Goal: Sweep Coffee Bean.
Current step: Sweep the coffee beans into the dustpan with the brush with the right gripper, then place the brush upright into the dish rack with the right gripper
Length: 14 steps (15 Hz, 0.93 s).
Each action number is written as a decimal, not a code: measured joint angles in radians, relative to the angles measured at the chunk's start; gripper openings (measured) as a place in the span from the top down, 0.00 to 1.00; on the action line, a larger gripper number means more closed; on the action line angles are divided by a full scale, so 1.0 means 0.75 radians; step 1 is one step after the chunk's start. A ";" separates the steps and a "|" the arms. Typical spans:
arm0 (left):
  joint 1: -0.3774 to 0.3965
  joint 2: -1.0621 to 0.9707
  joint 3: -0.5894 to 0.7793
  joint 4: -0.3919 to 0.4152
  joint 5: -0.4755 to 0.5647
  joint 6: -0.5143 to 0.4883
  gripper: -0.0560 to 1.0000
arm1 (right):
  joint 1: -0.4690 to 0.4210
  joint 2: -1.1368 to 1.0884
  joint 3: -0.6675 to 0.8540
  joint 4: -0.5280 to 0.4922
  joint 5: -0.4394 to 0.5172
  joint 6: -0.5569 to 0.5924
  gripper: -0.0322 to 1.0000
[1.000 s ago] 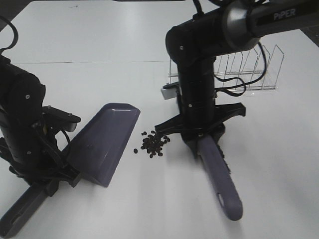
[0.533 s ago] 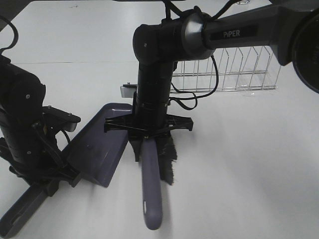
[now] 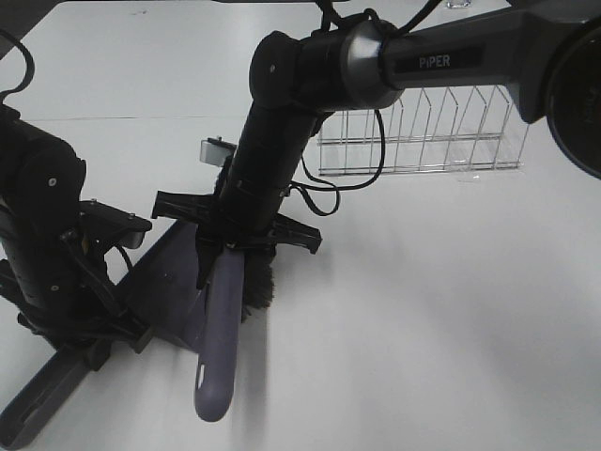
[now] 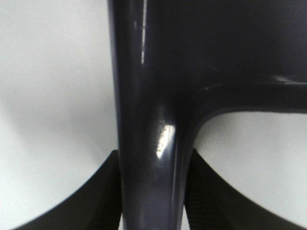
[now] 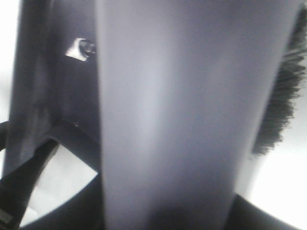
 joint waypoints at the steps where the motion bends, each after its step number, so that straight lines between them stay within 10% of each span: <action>1: 0.000 0.000 0.000 0.000 0.000 0.000 0.63 | 0.000 0.005 -0.016 0.020 -0.004 -0.004 0.68; 8: 0.000 0.000 0.000 -0.021 0.000 0.031 0.63 | -0.027 0.007 -0.205 0.001 0.159 -0.031 0.68; 14: 0.000 0.000 0.000 -0.032 -0.003 0.045 0.63 | -0.028 -0.085 -0.235 -0.449 0.249 0.001 0.68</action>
